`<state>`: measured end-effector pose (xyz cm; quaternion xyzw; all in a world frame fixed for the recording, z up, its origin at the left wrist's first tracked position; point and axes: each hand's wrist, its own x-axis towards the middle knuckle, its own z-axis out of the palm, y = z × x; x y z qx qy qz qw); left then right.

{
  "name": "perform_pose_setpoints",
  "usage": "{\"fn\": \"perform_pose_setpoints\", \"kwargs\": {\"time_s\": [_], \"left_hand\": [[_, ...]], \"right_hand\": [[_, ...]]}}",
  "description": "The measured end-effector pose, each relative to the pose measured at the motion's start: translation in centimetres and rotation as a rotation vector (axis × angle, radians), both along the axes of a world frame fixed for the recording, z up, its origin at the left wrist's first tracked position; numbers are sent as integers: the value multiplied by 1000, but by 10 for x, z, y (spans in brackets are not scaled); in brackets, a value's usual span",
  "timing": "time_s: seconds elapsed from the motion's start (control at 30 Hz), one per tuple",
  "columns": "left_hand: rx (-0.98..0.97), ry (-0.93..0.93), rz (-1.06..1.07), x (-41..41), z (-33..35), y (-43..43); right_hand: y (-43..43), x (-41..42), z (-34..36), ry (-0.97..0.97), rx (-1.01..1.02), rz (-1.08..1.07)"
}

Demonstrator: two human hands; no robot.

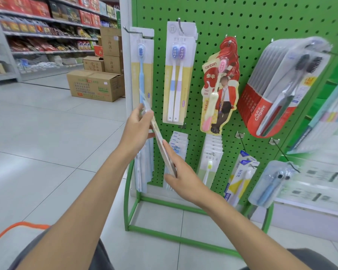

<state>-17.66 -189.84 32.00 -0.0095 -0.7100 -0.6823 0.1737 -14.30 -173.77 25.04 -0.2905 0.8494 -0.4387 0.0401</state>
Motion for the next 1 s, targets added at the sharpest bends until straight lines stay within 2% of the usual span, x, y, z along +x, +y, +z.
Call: {"fn": "perform_pose_setpoints", "kwargs": {"time_s": [0.17, 0.3, 0.37, 0.63, 0.77, 0.9, 1.0], "left_hand": [[34, 76, 38, 2, -3, 3], [235, -22, -84, 0, -5, 6], [276, -38, -170, 1, -5, 9], [151, -143, -438, 8, -11, 16], [215, -161, -507, 8, -10, 17], [117, -185, -526, 8, -12, 17], [114, -217, -529, 8, -15, 18]], "right_hand": [[-3, -5, -2, -169, -160, -81], [-4, -7, -6, -108, -166, -91], [-3, -9, -5, -98, -152, -103], [14, -29, 15, -118, -357, -230], [21, -28, 35, -90, -483, -264], [29, -30, 53, -45, -615, -310], [33, -32, 60, 0, -664, -373]]}}
